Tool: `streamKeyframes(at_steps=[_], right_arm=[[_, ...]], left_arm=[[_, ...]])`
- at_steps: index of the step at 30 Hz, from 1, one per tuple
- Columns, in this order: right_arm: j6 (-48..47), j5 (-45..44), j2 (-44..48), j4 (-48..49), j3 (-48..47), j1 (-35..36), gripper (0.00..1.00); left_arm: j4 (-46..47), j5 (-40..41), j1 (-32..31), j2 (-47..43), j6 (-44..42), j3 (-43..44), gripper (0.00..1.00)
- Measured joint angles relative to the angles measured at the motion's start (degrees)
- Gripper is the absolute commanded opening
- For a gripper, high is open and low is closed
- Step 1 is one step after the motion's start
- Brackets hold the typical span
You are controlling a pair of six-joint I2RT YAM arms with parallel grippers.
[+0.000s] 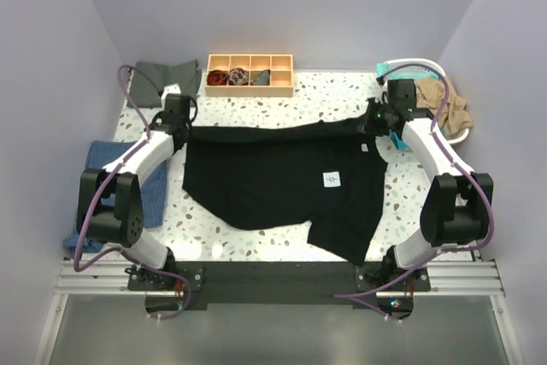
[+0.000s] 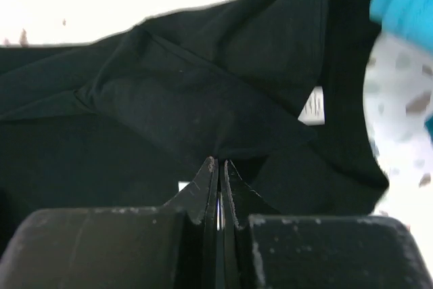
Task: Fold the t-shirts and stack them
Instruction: Fold the tshirt
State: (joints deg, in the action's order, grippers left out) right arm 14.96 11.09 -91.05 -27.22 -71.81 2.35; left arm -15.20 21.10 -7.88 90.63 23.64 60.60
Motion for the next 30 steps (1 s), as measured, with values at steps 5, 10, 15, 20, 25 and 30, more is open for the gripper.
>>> streamKeyframes(at_steps=[5,10,15,20,25,30], right_arm=[[0.31,-2.27,3.72,-3.32,3.89,0.61,0.3],[1.14,-3.78,5.31,-3.76,7.04,0.96,0.58],[1.57,-6.01,5.64,-4.31,7.52,1.03,0.64],[1.99,-5.84,4.63,-3.82,4.24,1.01,0.64],[3.48,-3.34,-3.45,0.39,0.11,1.01,0.61],[4.7,-2.43,-9.01,0.66,1.16,1.01,0.57]], left_arm=[[-1.25,-0.76,0.0,-0.02,1.11,-3.34,0.12],[-2.47,-0.74,0.0,0.0,1.9,-3.63,0.31],[-3.74,0.72,0.02,-0.5,2.38,-3.63,0.34],[-2.99,-1.44,0.04,-3.43,2.29,-3.37,0.35],[2.56,-10.73,-0.13,-3.02,2.34,-2.82,0.33],[7.08,-19.06,-1.7,2.99,2.34,-1.57,0.31]])
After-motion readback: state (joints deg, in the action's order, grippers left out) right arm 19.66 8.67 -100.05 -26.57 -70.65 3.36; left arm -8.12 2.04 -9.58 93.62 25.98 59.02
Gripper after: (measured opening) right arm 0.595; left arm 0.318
